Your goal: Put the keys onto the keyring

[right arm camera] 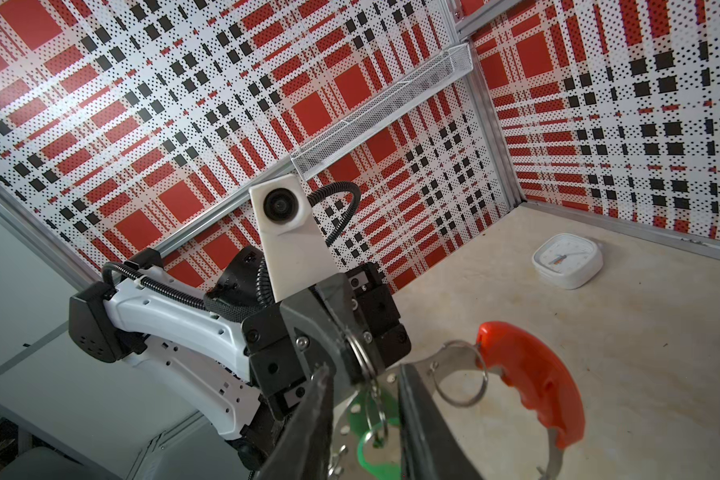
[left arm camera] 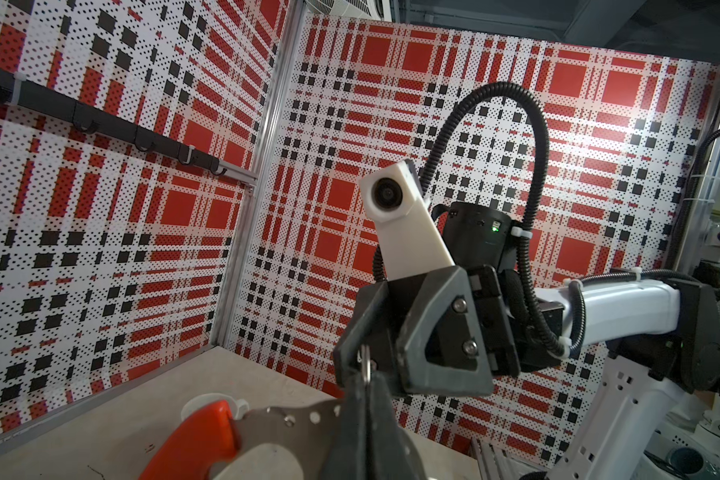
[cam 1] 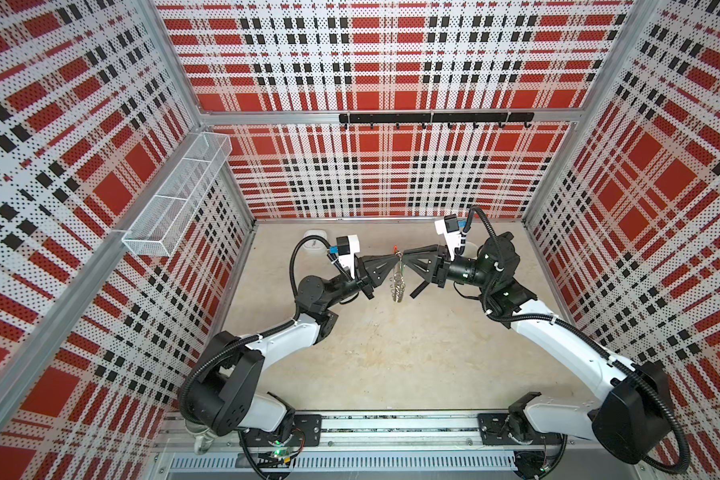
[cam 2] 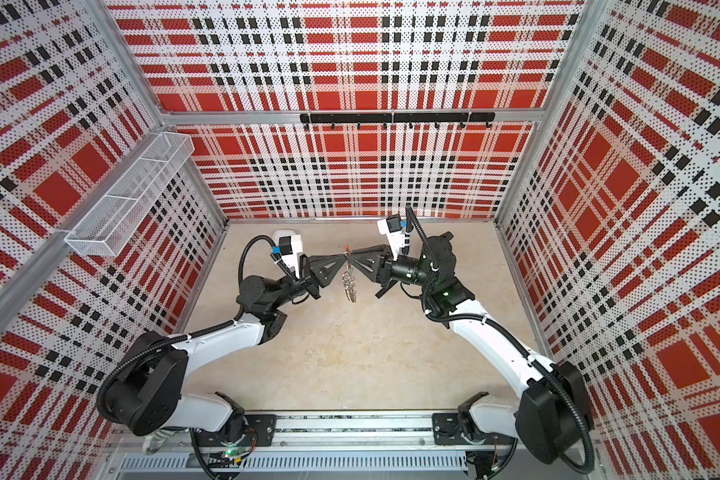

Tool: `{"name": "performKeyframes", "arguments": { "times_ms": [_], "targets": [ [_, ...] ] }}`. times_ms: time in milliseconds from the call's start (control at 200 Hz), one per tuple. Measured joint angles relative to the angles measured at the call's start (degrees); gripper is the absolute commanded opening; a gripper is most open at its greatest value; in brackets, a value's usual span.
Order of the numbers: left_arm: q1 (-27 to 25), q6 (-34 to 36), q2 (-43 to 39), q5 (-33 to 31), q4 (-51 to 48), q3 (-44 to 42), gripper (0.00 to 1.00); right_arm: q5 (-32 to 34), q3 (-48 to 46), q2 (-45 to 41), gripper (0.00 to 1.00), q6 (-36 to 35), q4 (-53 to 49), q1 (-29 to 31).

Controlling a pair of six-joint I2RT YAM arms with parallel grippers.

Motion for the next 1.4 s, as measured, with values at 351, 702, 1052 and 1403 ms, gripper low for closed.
{"name": "performKeyframes", "arguments": {
  "times_ms": [351, 702, 1052, 1403],
  "targets": [
    [-0.1, -0.6, 0.2, 0.2, 0.1, 0.3, 0.00, -0.5, 0.6, 0.7, 0.05, -0.7, -0.1, 0.2],
    [1.0, 2.0, 0.1, 0.8, -1.4, 0.3, 0.29, 2.1, 4.9, 0.7, 0.00, -8.3, -10.1, 0.3],
    [3.4, 40.0, -9.7, 1.9, -43.8, 8.8, 0.30, 16.9, 14.1, 2.1, 0.00, -27.8, -32.6, 4.3],
    [6.0, 57.2, -5.1, 7.2, -70.2, 22.3, 0.29, 19.9, 14.1, 2.2, 0.00, -32.7, -37.5, 5.6]
  ]
}}
